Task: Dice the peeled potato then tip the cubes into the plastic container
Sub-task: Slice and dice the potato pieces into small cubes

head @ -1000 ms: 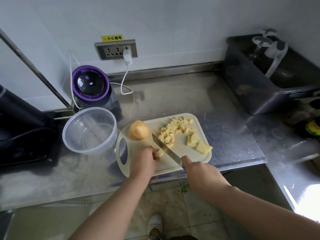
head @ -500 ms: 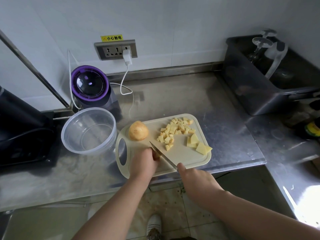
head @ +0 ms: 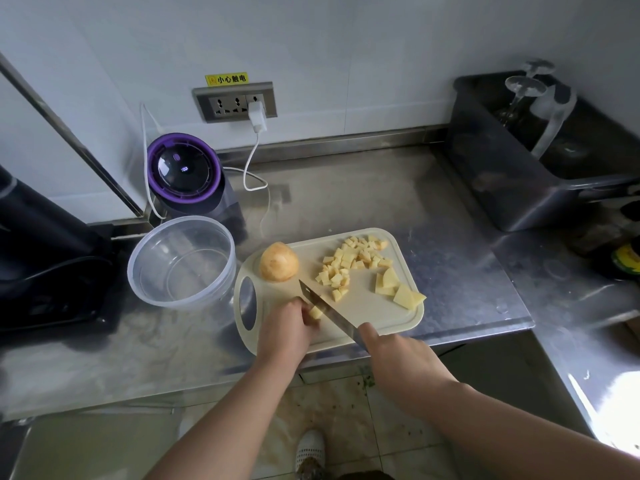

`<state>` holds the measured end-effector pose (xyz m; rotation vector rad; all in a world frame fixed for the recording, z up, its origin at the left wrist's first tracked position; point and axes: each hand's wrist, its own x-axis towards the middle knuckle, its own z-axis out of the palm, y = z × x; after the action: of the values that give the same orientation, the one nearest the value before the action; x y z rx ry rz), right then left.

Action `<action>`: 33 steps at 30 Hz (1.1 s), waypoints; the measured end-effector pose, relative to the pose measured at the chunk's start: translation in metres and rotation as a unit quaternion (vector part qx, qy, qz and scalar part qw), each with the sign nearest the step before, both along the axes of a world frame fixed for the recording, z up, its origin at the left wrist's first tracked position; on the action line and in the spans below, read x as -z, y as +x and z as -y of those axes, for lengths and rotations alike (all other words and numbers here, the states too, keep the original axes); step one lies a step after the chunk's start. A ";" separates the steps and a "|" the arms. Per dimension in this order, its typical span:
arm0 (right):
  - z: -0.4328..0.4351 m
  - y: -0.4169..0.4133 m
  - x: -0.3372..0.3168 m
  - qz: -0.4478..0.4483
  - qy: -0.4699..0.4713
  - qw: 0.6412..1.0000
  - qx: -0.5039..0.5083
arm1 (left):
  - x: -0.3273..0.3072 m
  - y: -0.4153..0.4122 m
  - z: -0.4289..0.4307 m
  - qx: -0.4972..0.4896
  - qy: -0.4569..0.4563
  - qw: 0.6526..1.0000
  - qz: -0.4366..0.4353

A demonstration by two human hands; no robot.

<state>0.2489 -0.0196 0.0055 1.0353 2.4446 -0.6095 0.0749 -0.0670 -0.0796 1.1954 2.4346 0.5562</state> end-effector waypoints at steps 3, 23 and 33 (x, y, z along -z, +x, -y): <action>0.000 0.000 0.000 -0.002 -0.003 1.000 0.001 | 0.000 0.000 0.000 -0.001 0.005 1.000 0.000; -0.014 0.002 0.006 0.011 0.013 1.000 -0.006 | 0.000 -0.005 -0.010 0.014 -0.003 1.000 -0.025; -0.053 0.018 -0.008 -0.009 0.097 0.994 0.039 | -0.009 -0.013 -0.049 0.010 0.030 0.997 0.076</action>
<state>0.2669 0.0337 0.0139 1.2111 2.5269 -0.4129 0.0622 -0.0180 -0.0703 1.1550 2.2900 0.6932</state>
